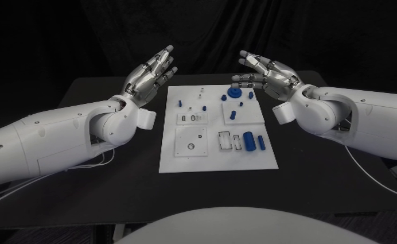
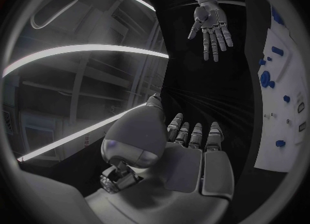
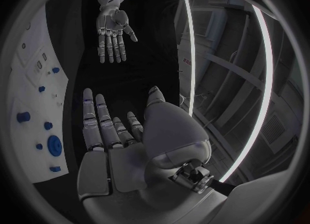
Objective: Assemble the parts on the task board
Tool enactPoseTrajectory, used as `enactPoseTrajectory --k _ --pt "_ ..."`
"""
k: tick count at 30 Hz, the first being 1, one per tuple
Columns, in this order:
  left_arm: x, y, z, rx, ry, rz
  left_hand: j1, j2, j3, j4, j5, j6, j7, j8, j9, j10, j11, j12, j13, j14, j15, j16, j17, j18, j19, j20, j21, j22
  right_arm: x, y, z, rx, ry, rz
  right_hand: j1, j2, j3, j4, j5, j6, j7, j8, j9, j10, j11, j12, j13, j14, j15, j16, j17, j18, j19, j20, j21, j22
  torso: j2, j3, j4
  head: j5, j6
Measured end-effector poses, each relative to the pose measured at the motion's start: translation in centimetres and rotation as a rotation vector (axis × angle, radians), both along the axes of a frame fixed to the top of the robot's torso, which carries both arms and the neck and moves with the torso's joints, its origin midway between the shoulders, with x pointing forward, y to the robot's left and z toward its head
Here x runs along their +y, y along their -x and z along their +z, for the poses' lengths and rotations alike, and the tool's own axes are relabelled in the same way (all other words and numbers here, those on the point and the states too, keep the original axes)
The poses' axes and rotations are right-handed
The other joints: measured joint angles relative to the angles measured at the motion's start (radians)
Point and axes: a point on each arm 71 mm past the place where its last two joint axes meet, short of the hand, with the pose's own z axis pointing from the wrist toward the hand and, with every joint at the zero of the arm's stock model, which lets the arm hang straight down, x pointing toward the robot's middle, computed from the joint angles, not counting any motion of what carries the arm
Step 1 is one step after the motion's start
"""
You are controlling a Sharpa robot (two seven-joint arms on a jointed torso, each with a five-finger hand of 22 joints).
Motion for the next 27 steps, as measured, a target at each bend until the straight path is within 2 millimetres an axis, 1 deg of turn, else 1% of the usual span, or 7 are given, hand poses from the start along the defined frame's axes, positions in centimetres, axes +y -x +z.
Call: enactPoseTrajectory --k 4,6,12,14,18,23,27 --pt "0.7 0.1 0.0 -0.011 -0.015 0.002 0.018 -0.007 0.000 0.000 0.000 0.017 0.005 0.001 0.002 0.010 0.003 0.004 0.003 0.002 0.005 0.000 0.000 0.000 0.005 0.006 0.004 0.003 -0.4 -0.3 0.7 -0.039 0.037 0.013 0.053 -0.003 0.003 -0.034 0.000 0.052 0.020 0.012 0.005 0.027 0.021 0.059 0.006 0.112 -0.017 0.020 0.000 0.000 0.109 -0.003 0.017 -0.006 0.005 -0.0020 0.0007 -0.003 0.000" --pt "0.9 0.1 0.1 -0.015 -0.020 0.003 0.025 -0.004 0.000 0.000 0.000 0.020 0.007 0.001 0.002 0.010 0.003 0.004 0.003 0.002 0.005 0.000 0.000 0.000 0.006 0.006 0.004 0.003 -0.6 -0.4 1.3 -0.066 0.066 0.021 0.088 -0.003 0.009 -0.062 0.000 0.093 0.035 0.024 0.009 0.066 0.028 0.105 0.011 0.191 -0.042 0.053 0.007 0.000 0.178 -0.010 0.036 -0.005 0.007 -0.0031 0.0016 -0.005 0.000" --pt "2.1 0.5 0.2 -0.024 -0.037 0.018 0.035 -0.006 0.000 0.000 0.000 0.029 0.009 0.001 0.003 0.013 0.006 0.004 0.005 -0.002 0.009 0.000 0.000 0.000 0.007 0.012 0.004 0.004 -0.9 -1.3 3.7 -0.180 0.205 0.055 0.178 -0.007 0.022 -0.148 0.000 0.217 0.084 0.049 0.018 0.194 0.024 0.210 0.022 0.417 -0.137 0.202 0.046 0.017 0.398 -0.097 0.128 0.030 0.016 -0.0049 0.0051 -0.007 0.000" --pt "2.4 0.5 0.2 -0.025 -0.041 0.023 0.039 -0.011 0.000 0.000 0.000 0.031 0.007 0.004 0.003 0.018 0.007 0.007 0.005 -0.002 0.009 0.000 0.000 0.000 0.006 0.013 0.004 0.004 -0.9 -1.7 4.7 -0.220 0.266 0.064 0.202 -0.014 0.031 -0.174 0.000 0.313 0.111 0.077 0.028 0.271 0.006 0.253 0.028 0.492 -0.172 0.279 0.070 0.017 0.472 -0.133 0.181 0.059 0.021 -0.0052 0.0062 -0.007 0.000" --pt "2.8 0.7 0.3 -0.029 -0.048 0.030 0.047 -0.010 0.000 0.000 0.000 0.036 0.009 0.004 0.003 0.020 0.006 0.007 0.005 -0.002 0.009 0.000 0.000 0.000 0.009 0.016 0.004 0.005 -1.1 -2.6 6.4 -0.303 0.430 0.080 0.218 -0.026 0.046 -0.189 0.000 0.391 0.102 0.088 0.033 0.367 -0.001 0.273 0.030 0.563 -0.205 0.392 0.117 0.017 0.543 -0.165 0.266 0.112 0.030 -0.0058 0.0098 -0.011 0.000" --pt "3.4 0.9 0.4 -0.041 -0.069 0.038 0.055 -0.011 0.000 0.000 0.000 0.036 0.009 0.004 0.003 0.020 0.006 0.007 0.006 -0.002 0.009 0.000 0.000 0.000 0.009 0.016 0.008 0.005 -1.2 -3.4 8.2 -0.408 0.691 0.100 0.198 -0.046 0.053 -0.178 0.000 0.404 0.090 0.070 0.031 0.424 0.000 0.245 0.030 0.585 -0.213 0.498 0.165 0.017 0.556 -0.177 0.347 0.174 0.048 -0.0084 0.0170 -0.016 0.000" --pt "3.4 1.0 0.4 -0.059 -0.094 0.033 0.084 -0.012 0.003 0.003 0.000 0.043 0.009 0.004 0.003 0.023 0.009 0.007 0.006 -0.002 0.009 0.000 0.001 0.000 0.009 0.016 0.008 0.005 -1.2 -3.7 8.7 -0.491 0.906 0.112 0.185 -0.075 0.068 -0.152 0.000 0.491 0.072 0.078 0.037 0.516 -0.013 0.210 0.030 0.652 -0.236 0.602 0.220 0.017 0.599 -0.196 0.451 0.253 0.062 -0.0101 0.0221 -0.018 0.000"
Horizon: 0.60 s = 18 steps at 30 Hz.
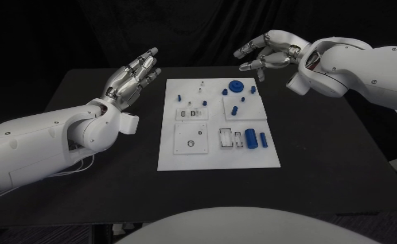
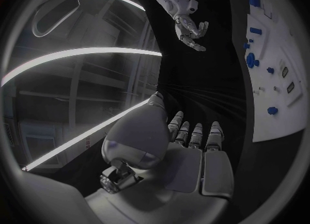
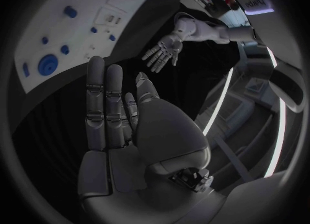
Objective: Assemble the parts on the task board
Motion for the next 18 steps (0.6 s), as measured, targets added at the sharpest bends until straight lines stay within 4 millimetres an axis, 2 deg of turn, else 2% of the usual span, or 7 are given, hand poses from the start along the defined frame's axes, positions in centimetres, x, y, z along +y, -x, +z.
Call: enactPoseTrajectory --k 5,7,11,14,16,18 --pt "0.3 0.2 0.1 -0.025 -0.036 -0.003 0.013 0.001 0.006 0.000 0.000 0.004 0.004 0.000 0.001 0.003 0.003 0.000 0.000 0.000 0.000 0.000 0.000 0.000 0.000 0.000 0.000 0.000 0.4 -0.3 0.2 -0.112 0.221 0.011 0.026 -0.026 0.064 -0.007 0.002 0.030 -0.021 -0.008 0.000 0.091 -0.007 -0.028 0.002 0.009 -0.008 0.048 0.033 0.000 -0.009 -0.010 0.089 0.094 0.016 -0.0025 0.0073 -0.008 0.000" --pt "0.4 0.3 0.1 -0.035 -0.050 -0.006 0.036 0.001 0.006 0.000 0.000 0.007 0.007 0.000 0.001 0.003 0.003 0.000 0.000 0.000 0.000 0.000 0.000 0.000 0.000 0.000 0.000 -0.002 0.4 -0.3 0.2 -0.156 0.298 0.015 0.049 -0.049 0.107 -0.024 0.002 0.045 -0.036 -0.015 0.004 0.125 -0.013 -0.056 0.002 0.012 -0.011 0.060 0.046 0.000 -0.017 -0.016 0.142 0.157 0.023 -0.0037 0.0107 -0.014 0.000" --pt "0.7 0.7 0.3 -0.059 -0.083 -0.013 0.042 -0.004 0.006 0.000 0.000 0.009 0.009 0.000 0.001 0.005 0.005 0.000 0.000 0.001 -0.001 0.000 0.000 0.000 -0.007 -0.007 0.000 -0.005 0.5 -0.4 0.4 -0.251 0.443 0.023 0.075 -0.061 0.157 -0.047 0.002 0.054 -0.045 -0.022 0.007 0.150 -0.026 -0.084 0.002 0.006 -0.018 0.060 0.053 0.000 -0.035 -0.020 0.171 0.194 0.040 -0.0083 0.0207 -0.026 0.000" --pt "0.8 1.0 0.4 -0.077 -0.105 -0.017 0.050 -0.004 0.006 0.000 0.000 0.020 0.009 0.000 0.001 0.007 0.007 0.000 0.000 0.002 -0.028 0.000 0.000 0.000 -0.014 -0.024 -0.004 -0.006 0.6 -0.4 0.4 -0.298 0.506 0.029 0.074 -0.062 0.174 -0.044 0.002 0.059 -0.050 -0.025 0.008 0.161 -0.026 -0.097 0.001 0.006 -0.018 0.060 0.056 0.000 -0.035 -0.020 0.193 0.225 0.053 -0.0128 0.0290 -0.036 0.000" --pt "0.9 1.3 0.5 -0.093 -0.126 -0.020 0.054 -0.008 0.005 0.000 0.000 0.026 0.010 0.000 0.002 0.009 0.009 0.000 0.001 0.001 -0.043 0.000 0.000 0.000 -0.014 -0.045 -0.004 -0.007 0.6 -0.4 0.5 -0.329 0.542 0.032 0.063 -0.073 0.182 -0.035 0.002 0.059 -0.050 -0.027 0.009 0.168 -0.025 -0.102 0.001 0.008 -0.020 0.064 0.059 0.000 -0.035 -0.020 0.209 0.247 0.063 -0.0154 0.0338 -0.041 0.000" --pt "0.9 1.4 0.6 -0.107 -0.144 -0.022 0.058 -0.013 0.002 0.003 0.000 0.032 0.007 0.000 0.002 0.012 0.008 0.000 0.001 0.002 -0.057 0.000 0.000 0.000 -0.017 -0.057 -0.004 -0.008 0.7 -0.5 0.5 -0.350 0.564 0.035 0.053 -0.084 0.190 -0.027 0.002 0.059 -0.050 -0.033 0.009 0.181 -0.024 -0.110 0.001 0.014 -0.021 0.075 0.069 0.000 -0.033 -0.021 0.235 0.283 0.073 -0.0185 0.0391 -0.047 0.000"
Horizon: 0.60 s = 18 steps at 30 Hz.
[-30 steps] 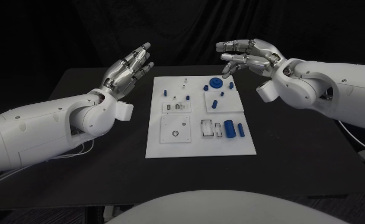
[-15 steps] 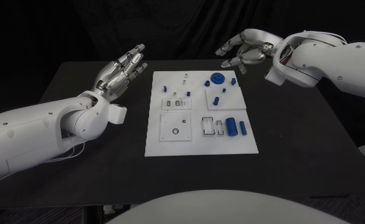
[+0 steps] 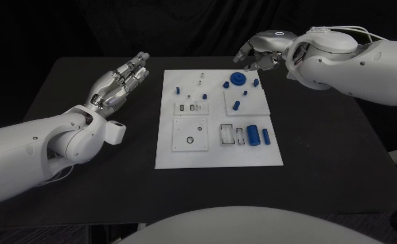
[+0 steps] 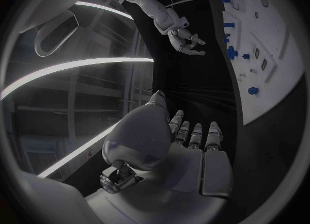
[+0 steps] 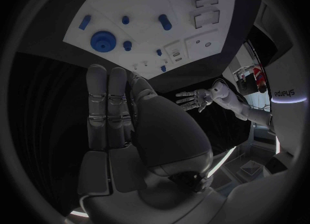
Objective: Assemble the parts on the task board
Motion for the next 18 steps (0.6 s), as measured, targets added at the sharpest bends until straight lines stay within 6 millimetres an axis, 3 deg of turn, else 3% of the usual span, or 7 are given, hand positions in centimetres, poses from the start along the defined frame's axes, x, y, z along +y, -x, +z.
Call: enactPoseTrajectory --k 3,9,18 --pt "-0.07 0.19 0.10 -0.024 -0.029 -0.003 0.002 -0.002 -0.004 -0.002 0.000 0.009 -0.003 0.000 0.000 0.003 -0.003 0.000 0.000 0.001 -0.015 0.000 0.000 0.000 0.001 -0.006 0.000 0.000 0.14 -0.19 0.06 -0.026 0.027 0.005 -0.007 -0.007 0.011 0.005 0.000 0.000 0.000 -0.002 0.000 0.005 -0.002 -0.005 0.000 0.012 -0.001 0.014 0.021 -0.016 0.009 0.000 0.023 0.032 0.014 -0.0049 0.0069 -0.008 0.000" --pt "-0.13 0.32 0.19 -0.059 -0.069 -0.004 0.002 -0.002 -0.004 -0.002 0.000 0.011 -0.003 0.000 0.001 -0.014 -0.010 0.000 -0.003 0.000 -0.017 0.000 0.000 0.000 0.001 -0.006 -0.004 -0.001 0.46 -0.43 0.10 -0.052 0.055 0.014 -0.025 -0.015 0.023 0.017 0.000 0.000 0.000 -0.007 0.000 0.018 0.003 -0.012 0.001 0.019 0.002 0.028 0.045 -0.016 0.010 0.001 0.044 0.064 0.039 -0.0145 0.0198 -0.026 0.000" --pt "-0.11 0.39 0.25 -0.082 -0.096 -0.001 0.002 -0.002 -0.004 -0.002 0.000 0.011 -0.003 0.000 0.001 -0.014 -0.010 0.000 -0.003 0.000 -0.017 0.000 -0.001 0.000 0.001 -0.006 -0.004 -0.001 0.50 -0.76 0.14 -0.070 0.073 0.019 -0.064 -0.039 0.051 0.045 0.000 0.000 0.000 -0.017 0.001 0.055 0.002 -0.035 0.002 0.043 -0.001 0.072 0.115 -0.016 0.031 0.001 0.097 0.146 0.060 -0.0219 0.0290 -0.046 0.000"
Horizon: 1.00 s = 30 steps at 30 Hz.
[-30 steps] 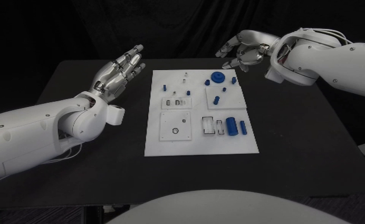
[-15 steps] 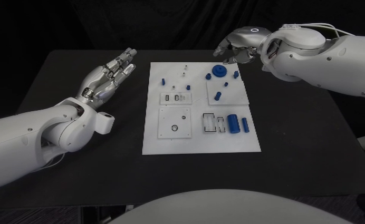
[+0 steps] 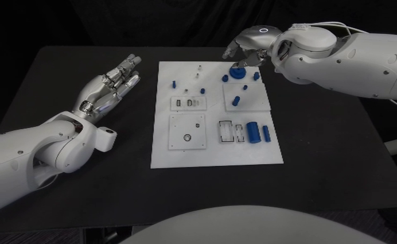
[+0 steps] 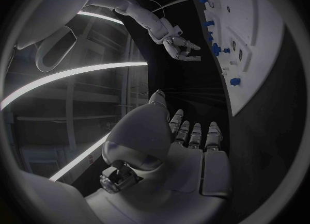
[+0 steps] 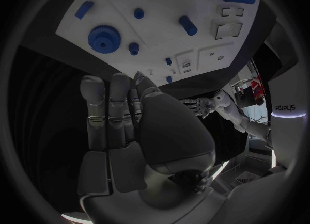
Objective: Assemble the parts on the task board
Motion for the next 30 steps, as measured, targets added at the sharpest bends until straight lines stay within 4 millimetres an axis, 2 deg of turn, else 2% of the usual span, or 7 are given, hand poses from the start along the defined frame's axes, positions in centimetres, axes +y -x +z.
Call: enactPoseTrajectory --k 2,3,7,10,15,28,30 --pt "0.0 0.0 0.0 -0.002 -0.002 -0.001 0.000 0.000 0.000 0.000 0.000 0.000 0.000 0.000 0.000 0.000 0.000 0.000 0.000 0.000 0.000 0.000 0.000 0.000 0.000 0.000 0.000 0.000 -0.1 -0.1 0.0 -0.002 0.003 -0.002 -0.005 -0.005 0.004 0.004 0.000 0.000 0.000 0.000 0.000 0.006 0.002 0.000 0.001 0.005 0.004 0.006 0.007 -0.001 0.005 0.002 0.009 0.010 0.003 -0.0008 0.0013 -0.004 0.000" --pt "0.0 0.0 0.0 -0.004 -0.003 -0.001 0.000 0.000 0.000 0.000 0.000 0.000 0.000 0.000 0.000 0.000 0.000 0.000 0.000 0.000 0.000 0.000 0.000 0.000 0.000 0.000 0.000 0.000 -0.1 -0.1 0.0 -0.003 0.004 -0.003 -0.008 -0.008 0.009 0.009 0.000 0.000 0.000 -0.003 0.000 0.015 0.003 -0.002 0.002 0.005 0.004 0.013 0.015 -0.015 0.007 0.000 0.016 0.020 0.005 -0.0012 0.0019 -0.005 0.000" --pt "0.0 0.1 0.0 -0.007 -0.007 -0.001 0.000 0.000 0.000 0.000 0.000 0.000 0.000 0.000 0.000 0.000 0.000 0.000 0.000 0.000 0.000 0.000 0.000 0.000 0.000 0.000 0.000 0.000 -0.2 -0.3 -0.1 -0.002 0.009 -0.004 -0.022 -0.022 0.014 0.020 0.000 0.000 0.000 -0.004 0.000 0.028 0.008 -0.009 0.002 0.015 0.006 0.024 0.037 -0.016 0.013 0.002 0.030 0.042 0.009 -0.0021 0.0040 -0.007 0.000" --pt "0.0 0.1 0.1 -0.008 -0.008 -0.001 0.000 0.000 0.000 0.000 0.000 0.000 0.000 0.000 0.000 0.000 0.000 0.000 0.000 0.000 0.000 0.000 0.000 0.000 0.000 0.000 0.000 0.000 -0.2 -0.3 -0.3 0.003 0.014 -0.005 -0.029 -0.029 0.020 0.028 0.000 0.002 0.002 -0.005 0.000 0.039 0.005 -0.014 0.002 0.017 0.005 0.031 0.049 -0.016 0.015 0.004 0.036 0.056 0.013 -0.0028 0.0046 -0.006 0.000" --pt "0.0 0.1 0.1 -0.010 -0.010 -0.002 0.005 0.005 0.000 0.000 0.000 0.000 0.000 0.000 0.000 0.000 0.000 0.000 0.000 0.000 0.000 0.000 0.000 0.000 0.000 0.000 0.000 0.000 -0.1 -0.3 -0.7 0.019 0.022 -0.005 -0.038 -0.030 0.031 0.039 0.000 0.015 0.014 -0.005 0.003 0.055 0.005 -0.028 0.003 0.022 0.007 0.043 0.068 -0.016 0.020 0.002 0.051 0.077 0.018 -0.0045 0.0065 -0.010 0.000" --pt "-0.2 0.1 0.1 -0.010 -0.009 -0.008 0.010 0.009 0.000 0.000 0.000 -0.007 0.000 0.000 0.000 -0.004 0.004 0.000 -0.001 0.000 0.008 0.000 0.001 0.000 0.000 0.000 0.000 0.000 0.1 -0.7 -1.9 0.047 0.039 -0.008 -0.042 -0.034 0.041 0.050 0.000 0.032 0.010 -0.005 0.006 0.071 0.004 -0.036 0.004 0.032 0.002 0.058 0.095 -0.016 0.027 0.002 0.067 0.104 0.024 -0.0065 0.0071 -0.007 0.001" --pt "-0.2 0.1 0.1 -0.010 -0.009 -0.009 0.009 0.009 0.000 0.000 0.000 -0.007 0.000 0.000 0.000 -0.004 0.004 0.000 -0.001 0.000 0.008 0.000 0.001 0.000 0.000 0.000 0.000 0.000 0.1 -0.7 -2.1 0.050 0.040 -0.008 -0.046 -0.038 0.042 0.050 0.000 0.037 0.015 -0.005 0.008 0.079 0.003 -0.036 0.004 0.032 0.002 0.058 0.100 -0.016 0.027 0.002 0.067 0.110 0.025 -0.0067 0.0071 -0.007 0.001"
